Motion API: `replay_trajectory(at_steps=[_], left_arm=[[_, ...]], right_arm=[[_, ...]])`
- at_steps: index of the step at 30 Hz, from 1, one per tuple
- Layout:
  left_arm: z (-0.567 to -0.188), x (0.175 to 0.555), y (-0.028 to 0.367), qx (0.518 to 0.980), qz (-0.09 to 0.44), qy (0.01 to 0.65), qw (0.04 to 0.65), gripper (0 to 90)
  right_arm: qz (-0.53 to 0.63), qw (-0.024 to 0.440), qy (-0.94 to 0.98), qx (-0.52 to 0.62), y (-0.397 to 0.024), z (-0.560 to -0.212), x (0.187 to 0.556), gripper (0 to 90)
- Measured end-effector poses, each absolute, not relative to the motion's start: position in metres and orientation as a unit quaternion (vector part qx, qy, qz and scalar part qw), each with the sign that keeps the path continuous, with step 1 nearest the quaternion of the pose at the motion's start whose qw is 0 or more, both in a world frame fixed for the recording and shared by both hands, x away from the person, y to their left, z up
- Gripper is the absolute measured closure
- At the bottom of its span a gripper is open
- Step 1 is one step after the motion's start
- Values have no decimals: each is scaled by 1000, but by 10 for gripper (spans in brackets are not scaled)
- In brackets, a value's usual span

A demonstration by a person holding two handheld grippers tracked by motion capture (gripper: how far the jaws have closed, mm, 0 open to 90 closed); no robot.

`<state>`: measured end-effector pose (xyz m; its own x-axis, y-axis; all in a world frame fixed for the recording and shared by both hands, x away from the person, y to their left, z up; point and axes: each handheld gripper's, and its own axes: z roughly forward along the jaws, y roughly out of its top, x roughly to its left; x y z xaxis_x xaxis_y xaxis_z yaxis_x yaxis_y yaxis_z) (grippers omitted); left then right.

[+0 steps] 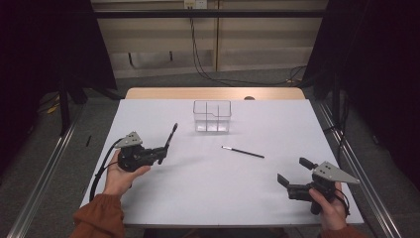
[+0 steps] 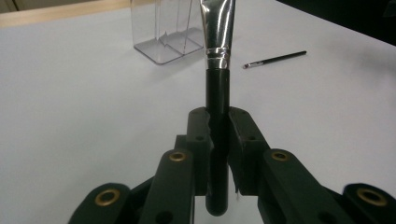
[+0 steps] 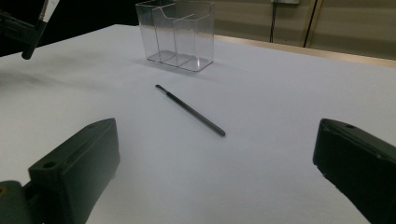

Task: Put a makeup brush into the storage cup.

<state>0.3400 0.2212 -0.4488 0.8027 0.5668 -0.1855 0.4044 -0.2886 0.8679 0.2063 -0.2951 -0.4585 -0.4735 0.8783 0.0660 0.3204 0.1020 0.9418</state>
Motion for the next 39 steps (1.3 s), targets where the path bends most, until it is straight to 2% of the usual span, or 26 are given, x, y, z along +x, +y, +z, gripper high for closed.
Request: replay_trajectory(at_steps=[20, 39], left_arm=[[-443, 319, 203, 771, 85, 285, 564, 797], [-443, 312, 180, 773, 73, 270, 570, 797]], right_arm=[[526, 268, 694, 412, -290, -456, 205, 0], [540, 257, 709, 374, -269, -445, 212, 0]])
